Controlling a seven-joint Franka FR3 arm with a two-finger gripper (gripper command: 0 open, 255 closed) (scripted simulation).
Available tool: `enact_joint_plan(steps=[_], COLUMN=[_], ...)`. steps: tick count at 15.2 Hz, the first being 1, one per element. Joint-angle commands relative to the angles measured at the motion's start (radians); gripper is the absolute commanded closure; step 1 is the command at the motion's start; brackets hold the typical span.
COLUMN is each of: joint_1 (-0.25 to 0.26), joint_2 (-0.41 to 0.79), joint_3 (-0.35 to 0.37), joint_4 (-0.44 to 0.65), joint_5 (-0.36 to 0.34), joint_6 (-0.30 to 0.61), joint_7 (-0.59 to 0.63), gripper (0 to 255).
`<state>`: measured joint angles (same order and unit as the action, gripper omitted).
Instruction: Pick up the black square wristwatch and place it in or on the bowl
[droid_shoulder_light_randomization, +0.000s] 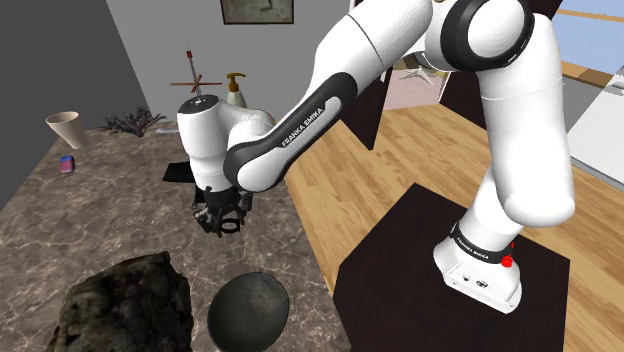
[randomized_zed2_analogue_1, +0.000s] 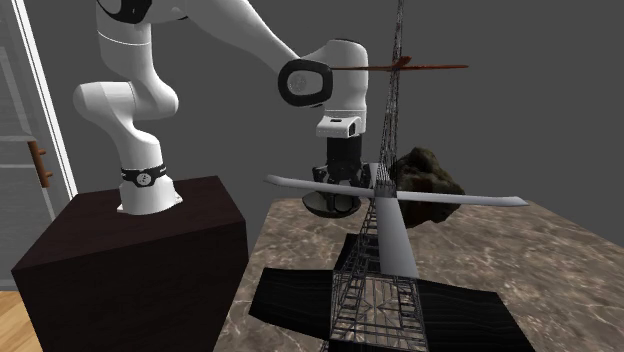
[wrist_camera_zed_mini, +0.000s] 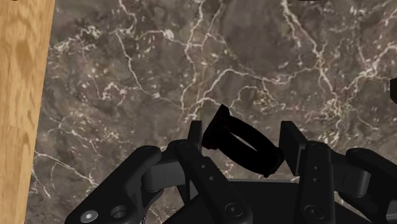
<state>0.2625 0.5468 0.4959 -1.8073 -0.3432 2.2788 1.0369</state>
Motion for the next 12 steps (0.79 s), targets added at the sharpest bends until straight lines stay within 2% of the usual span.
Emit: enact_joint_plan(steps=[1, 4, 12], joint_1=[-0.003, -0.009, 0.070], joint_2=[-0.014, -0.036, -0.137], joint_3=[0.007, 0.016, 0.071], joint_4=[0.005, 0.012, -0.156], joint_5=[0.009, 0.023, 0.039], joint_6=[-0.019, -0.045, 0.020], joint_7=[-0.004, -0.013, 0.144], gripper=[255, 255, 255])
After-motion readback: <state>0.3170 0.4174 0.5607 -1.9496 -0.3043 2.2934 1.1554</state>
